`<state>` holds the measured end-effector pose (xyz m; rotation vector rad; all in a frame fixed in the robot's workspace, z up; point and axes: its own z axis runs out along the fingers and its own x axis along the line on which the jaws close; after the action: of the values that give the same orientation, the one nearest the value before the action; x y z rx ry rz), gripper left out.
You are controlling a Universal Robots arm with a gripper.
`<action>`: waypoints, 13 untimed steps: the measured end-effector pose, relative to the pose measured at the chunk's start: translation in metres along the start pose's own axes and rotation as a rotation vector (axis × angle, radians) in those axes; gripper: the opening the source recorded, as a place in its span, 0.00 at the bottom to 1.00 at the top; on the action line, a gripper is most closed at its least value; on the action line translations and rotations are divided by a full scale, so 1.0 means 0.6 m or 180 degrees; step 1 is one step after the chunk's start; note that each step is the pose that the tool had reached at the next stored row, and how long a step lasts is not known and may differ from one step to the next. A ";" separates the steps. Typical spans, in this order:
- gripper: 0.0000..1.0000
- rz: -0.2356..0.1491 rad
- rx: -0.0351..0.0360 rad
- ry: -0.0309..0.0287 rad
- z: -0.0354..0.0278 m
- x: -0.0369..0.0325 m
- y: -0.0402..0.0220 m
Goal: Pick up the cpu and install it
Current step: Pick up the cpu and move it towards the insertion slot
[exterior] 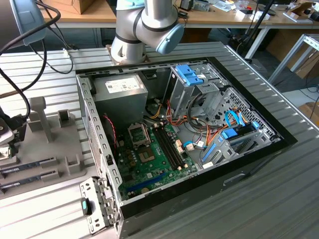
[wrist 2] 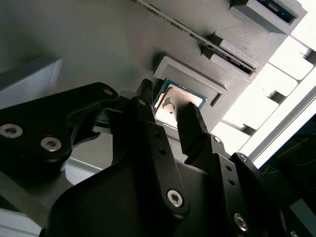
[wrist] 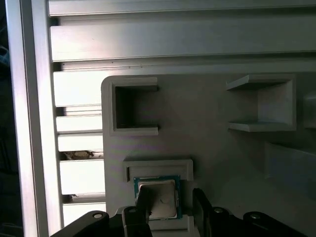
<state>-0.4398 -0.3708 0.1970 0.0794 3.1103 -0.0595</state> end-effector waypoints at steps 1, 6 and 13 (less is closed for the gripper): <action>0.48 0.0000 -0.0014 0.0000 0.000 0.000 0.000; 0.48 0.0003 -0.0100 0.0005 -0.009 0.004 -0.001; 0.48 -0.0003 -0.0110 0.0005 -0.007 0.019 -0.004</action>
<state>-0.4517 -0.3722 0.2008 0.0770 3.1118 -0.0056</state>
